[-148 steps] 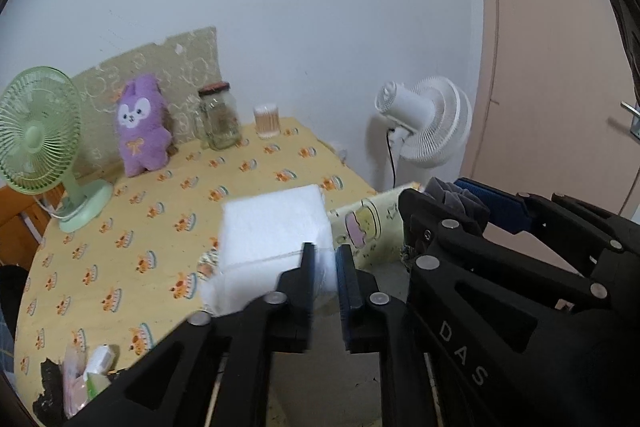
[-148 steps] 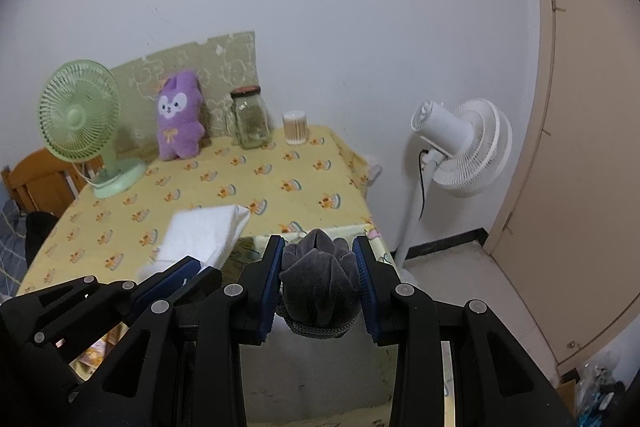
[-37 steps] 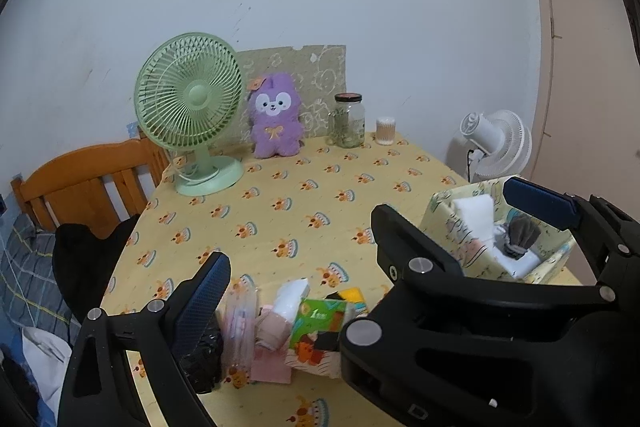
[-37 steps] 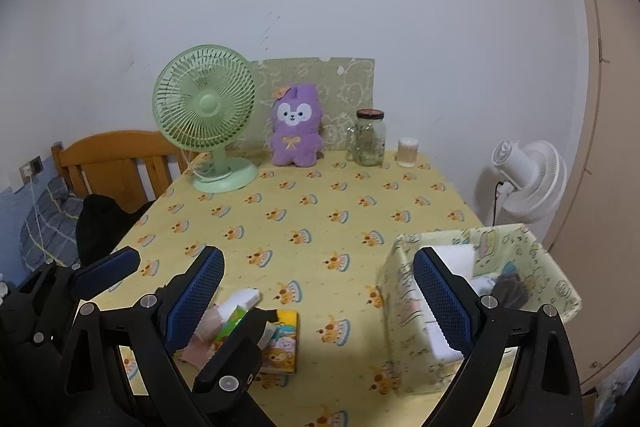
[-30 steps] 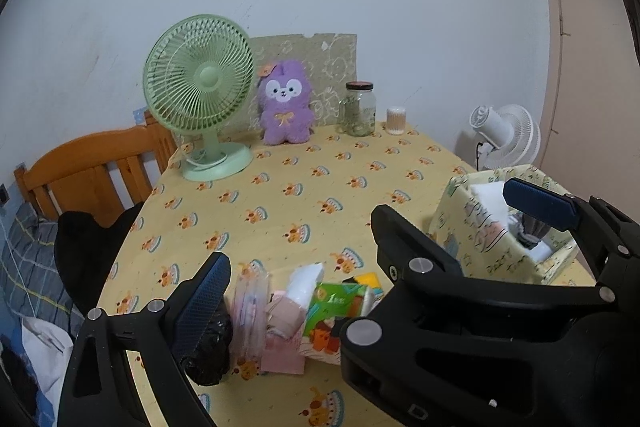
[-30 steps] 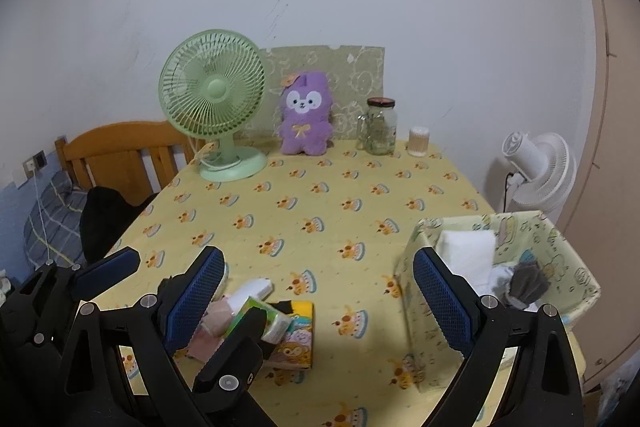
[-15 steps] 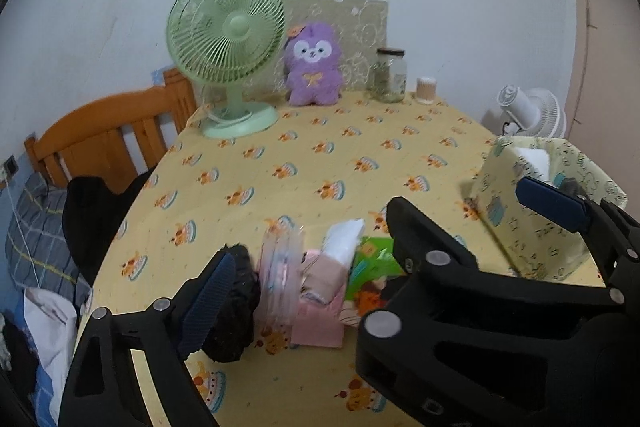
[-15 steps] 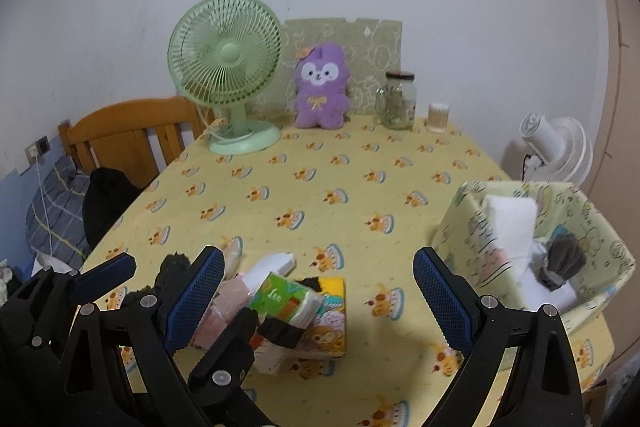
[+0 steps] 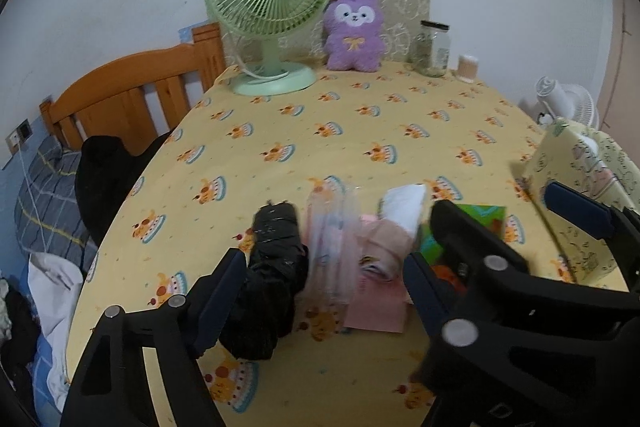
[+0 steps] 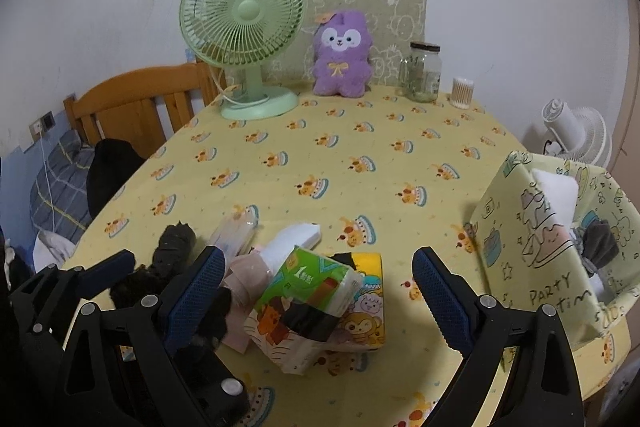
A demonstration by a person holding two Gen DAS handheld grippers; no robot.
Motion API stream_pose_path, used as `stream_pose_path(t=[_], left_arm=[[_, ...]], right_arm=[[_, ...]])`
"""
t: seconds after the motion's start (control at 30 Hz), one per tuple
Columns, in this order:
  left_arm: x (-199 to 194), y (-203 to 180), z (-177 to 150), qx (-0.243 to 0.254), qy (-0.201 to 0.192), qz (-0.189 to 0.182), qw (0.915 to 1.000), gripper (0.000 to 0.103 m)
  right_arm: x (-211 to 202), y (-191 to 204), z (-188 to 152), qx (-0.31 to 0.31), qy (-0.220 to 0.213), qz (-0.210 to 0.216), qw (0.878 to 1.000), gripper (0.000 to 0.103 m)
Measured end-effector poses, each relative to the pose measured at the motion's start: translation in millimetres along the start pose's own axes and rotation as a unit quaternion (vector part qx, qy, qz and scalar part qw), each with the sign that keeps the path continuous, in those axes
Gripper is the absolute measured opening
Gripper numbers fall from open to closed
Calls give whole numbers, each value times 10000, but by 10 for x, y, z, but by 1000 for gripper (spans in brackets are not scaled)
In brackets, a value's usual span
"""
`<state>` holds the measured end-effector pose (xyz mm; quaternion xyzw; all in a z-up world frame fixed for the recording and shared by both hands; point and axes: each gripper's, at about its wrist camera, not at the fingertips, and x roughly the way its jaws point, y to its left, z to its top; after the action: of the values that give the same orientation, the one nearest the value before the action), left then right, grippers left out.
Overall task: Organize soft objects
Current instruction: 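Grasp the green tissue pack with the right tool while the left tool grasps the black umbrella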
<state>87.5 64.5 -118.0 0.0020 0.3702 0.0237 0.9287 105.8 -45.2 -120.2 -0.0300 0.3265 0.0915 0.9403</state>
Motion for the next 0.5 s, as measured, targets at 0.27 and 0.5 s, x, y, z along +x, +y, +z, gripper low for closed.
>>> stream_pose_path(t=[0.27,0.5], left_arm=[[99,63,-46,7,74,223,9997,82],[233,138,-67,-116,244,320,9991,72]], right_arm=[[170,53,-53,-46,308,-2,9995,91],[290,74,-90,-18,535,52,9986,78]])
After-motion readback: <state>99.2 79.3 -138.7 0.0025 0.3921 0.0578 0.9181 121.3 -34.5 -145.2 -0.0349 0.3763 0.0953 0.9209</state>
